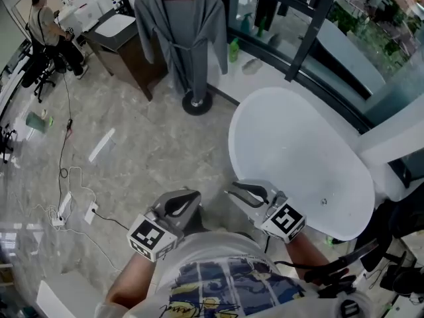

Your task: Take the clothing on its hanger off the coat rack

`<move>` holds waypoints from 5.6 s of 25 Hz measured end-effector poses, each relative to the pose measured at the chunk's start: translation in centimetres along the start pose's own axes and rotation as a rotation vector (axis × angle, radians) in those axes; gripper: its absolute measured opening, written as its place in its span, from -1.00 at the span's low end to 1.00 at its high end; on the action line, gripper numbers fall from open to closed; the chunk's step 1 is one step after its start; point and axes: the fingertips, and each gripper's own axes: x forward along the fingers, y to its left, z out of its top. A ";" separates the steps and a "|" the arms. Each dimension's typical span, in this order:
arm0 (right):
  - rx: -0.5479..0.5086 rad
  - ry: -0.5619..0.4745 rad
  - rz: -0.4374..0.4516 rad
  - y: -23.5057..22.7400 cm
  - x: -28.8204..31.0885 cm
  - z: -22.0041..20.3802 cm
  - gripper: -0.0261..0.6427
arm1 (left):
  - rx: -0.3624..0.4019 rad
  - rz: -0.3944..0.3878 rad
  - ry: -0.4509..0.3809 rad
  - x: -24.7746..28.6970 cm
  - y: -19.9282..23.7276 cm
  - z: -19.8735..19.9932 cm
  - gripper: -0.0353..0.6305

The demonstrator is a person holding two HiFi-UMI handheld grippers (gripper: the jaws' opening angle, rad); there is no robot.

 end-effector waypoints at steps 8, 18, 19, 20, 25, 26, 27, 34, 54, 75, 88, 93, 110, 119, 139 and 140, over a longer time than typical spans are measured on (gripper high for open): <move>0.009 0.050 -0.090 -5.1 7.7 2.8 -0.66 | 0.013 -0.085 -0.054 -0.7 9.5 3.9 -0.83; -0.038 0.047 -0.103 -9.1 19.4 8.4 -0.66 | 0.050 -0.106 -0.045 -4.2 21.0 5.9 -0.83; -0.043 0.053 -0.101 -9.5 20.1 8.7 -0.66 | 0.045 -0.103 -0.051 -4.4 21.7 6.1 -0.82; -0.050 0.059 -0.100 -10.0 20.8 9.0 -0.66 | 0.043 -0.098 -0.057 -4.7 22.3 6.3 -0.83; -0.115 0.086 -0.103 -13.8 23.9 11.8 -0.66 | 0.027 -0.056 -0.085 -6.2 25.6 7.2 -0.82; -0.132 0.088 -0.109 -14.8 24.3 12.4 -0.66 | 0.023 -0.051 -0.089 -6.4 26.2 7.3 -0.83; -0.149 0.091 -0.116 -16.0 24.6 12.9 -0.65 | 0.021 -0.046 -0.090 -6.7 26.7 7.2 -0.82; -0.178 0.127 -0.160 -26.1 25.9 15.3 -0.59 | 0.021 0.010 -0.092 -6.7 30.8 8.1 -0.82; -0.343 0.213 -0.278 -54.4 28.6 25.0 -0.37 | 0.006 0.047 -0.091 2.4 40.2 15.4 -0.82; -0.126 0.311 0.278 -61.7 39.1 25.7 -0.07 | -0.030 0.156 -0.072 7.4 45.2 17.3 -0.83; -0.167 0.240 0.181 -62.2 39.5 26.9 -0.94 | -0.047 0.173 -0.062 8.2 45.6 16.9 -0.83; -0.159 0.254 0.143 -61.7 39.2 27.0 -0.94 | -0.053 0.178 -0.063 7.6 45.2 16.7 -0.83; -0.224 0.226 0.101 -56.6 34.6 31.5 -0.94 | -0.060 0.180 -0.091 4.4 42.5 15.0 -0.84; -0.252 0.224 0.113 -49.4 32.8 31.1 -0.94 | -0.055 0.153 -0.089 1.4 40.1 13.6 -0.84; -0.274 0.200 0.148 -28.8 26.8 27.8 -0.94 | -0.025 0.079 -0.094 -7.2 31.8 9.4 -0.84; -0.274 0.196 0.151 -28.0 26.6 27.6 -0.94 | -0.019 0.078 -0.092 -7.4 31.6 9.3 -0.84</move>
